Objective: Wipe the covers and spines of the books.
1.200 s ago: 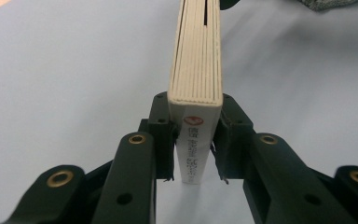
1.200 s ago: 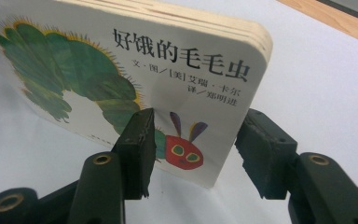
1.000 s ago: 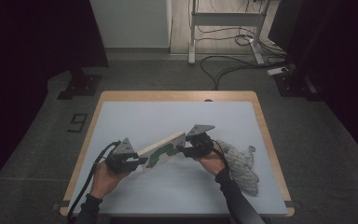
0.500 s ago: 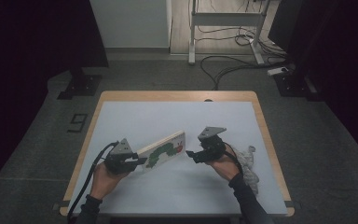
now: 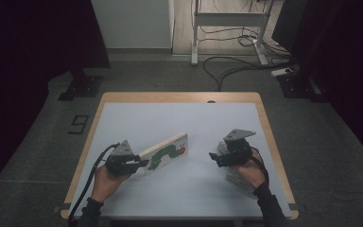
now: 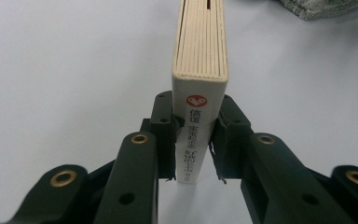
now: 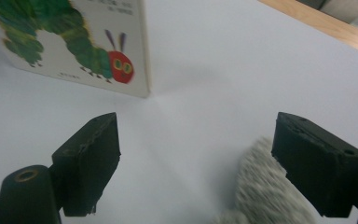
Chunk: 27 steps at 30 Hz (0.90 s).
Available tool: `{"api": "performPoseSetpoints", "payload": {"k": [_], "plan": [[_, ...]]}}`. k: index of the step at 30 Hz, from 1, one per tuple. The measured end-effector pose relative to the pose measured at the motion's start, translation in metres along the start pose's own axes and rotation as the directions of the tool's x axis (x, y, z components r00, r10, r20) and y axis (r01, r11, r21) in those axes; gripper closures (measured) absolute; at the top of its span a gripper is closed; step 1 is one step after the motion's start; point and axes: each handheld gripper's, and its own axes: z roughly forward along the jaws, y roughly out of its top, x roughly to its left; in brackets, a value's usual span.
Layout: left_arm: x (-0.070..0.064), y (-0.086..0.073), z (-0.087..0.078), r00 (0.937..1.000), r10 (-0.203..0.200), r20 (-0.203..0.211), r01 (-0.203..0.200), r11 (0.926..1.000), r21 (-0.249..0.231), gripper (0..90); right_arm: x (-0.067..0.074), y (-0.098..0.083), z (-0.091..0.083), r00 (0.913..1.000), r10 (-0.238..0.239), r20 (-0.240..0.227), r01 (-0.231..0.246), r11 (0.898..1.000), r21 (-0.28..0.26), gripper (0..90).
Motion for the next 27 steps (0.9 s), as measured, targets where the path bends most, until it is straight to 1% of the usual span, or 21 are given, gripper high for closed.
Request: {"api": "performPoseSetpoints", "payload": {"k": [5, 9, 12, 15, 17, 19, 23, 25, 26, 27], "plan": [[0.000, 0.000, 0.000, 1.0000, 0.003, 0.000, -0.003, 1.0000, -0.001, 72.4, -0.011, -0.013, -0.013, 0.9987, 0.026, 0.043, -0.027, 0.999, 0.024, 14.6], [0.000, 0.000, 0.000, 1.0000, 0.003, -0.002, -0.003, 1.0000, -0.001, 72.3, -0.020, -0.027, -0.018, 0.9956, 0.048, 0.080, -0.053, 0.997, 0.055, 12.7], [-0.001, 0.000, 0.000, 1.0000, 0.006, -0.004, -0.006, 1.0000, 0.001, 72.3, -0.027, -0.039, -0.017, 0.9920, 0.067, 0.107, -0.075, 0.994, 0.078, 12.2], [-0.001, 0.000, 0.000, 0.9999, 0.008, -0.007, -0.008, 1.0000, 0.001, 72.2, -0.032, -0.051, -0.015, 0.9890, 0.080, 0.125, -0.093, 0.991, 0.101, 11.2], [-0.001, 0.000, 0.000, 0.9999, 0.009, -0.007, -0.009, 1.0000, 0.000, 72.2, -0.036, -0.059, -0.011, 0.9874, 0.102, 0.121, -0.115, 0.987, 0.110, 10.5], [-0.001, 0.000, 0.000, 1.0000, 0.007, -0.006, -0.007, 1.0000, 0.000, 72.2, -0.038, -0.066, -0.007, 0.9874, 0.113, 0.110, -0.127, 0.984, 0.123, 10.2], [-0.001, 0.000, 0.000, 1.0000, 0.008, -0.005, -0.008, 1.0000, 0.000, 72.1, -0.044, -0.078, -0.001, 0.9810, 0.153, 0.119, -0.166, 0.980, 0.107, 15.8], [-0.001, 0.000, 0.000, 0.9999, 0.009, -0.005, -0.009, 1.0000, 0.000, 72.2, -0.047, -0.082, 0.002, 0.9781, 0.165, 0.127, -0.180, 0.977, 0.118, 21.7], [-0.001, 0.000, 0.000, 0.9999, 0.010, -0.004, -0.010, 0.9999, 0.000, 72.2, -0.048, -0.085, 0.004, 0.9772, 0.174, 0.122, -0.189, 0.974, 0.126, 24.2], [-0.001, 0.000, 0.000, 0.9999, 0.011, -0.004, -0.011, 0.9999, 0.000, 72.2, -0.050, -0.087, 0.005, 0.9744, 0.193, 0.115, -0.207, 0.970, 0.126, 26.3]]}}
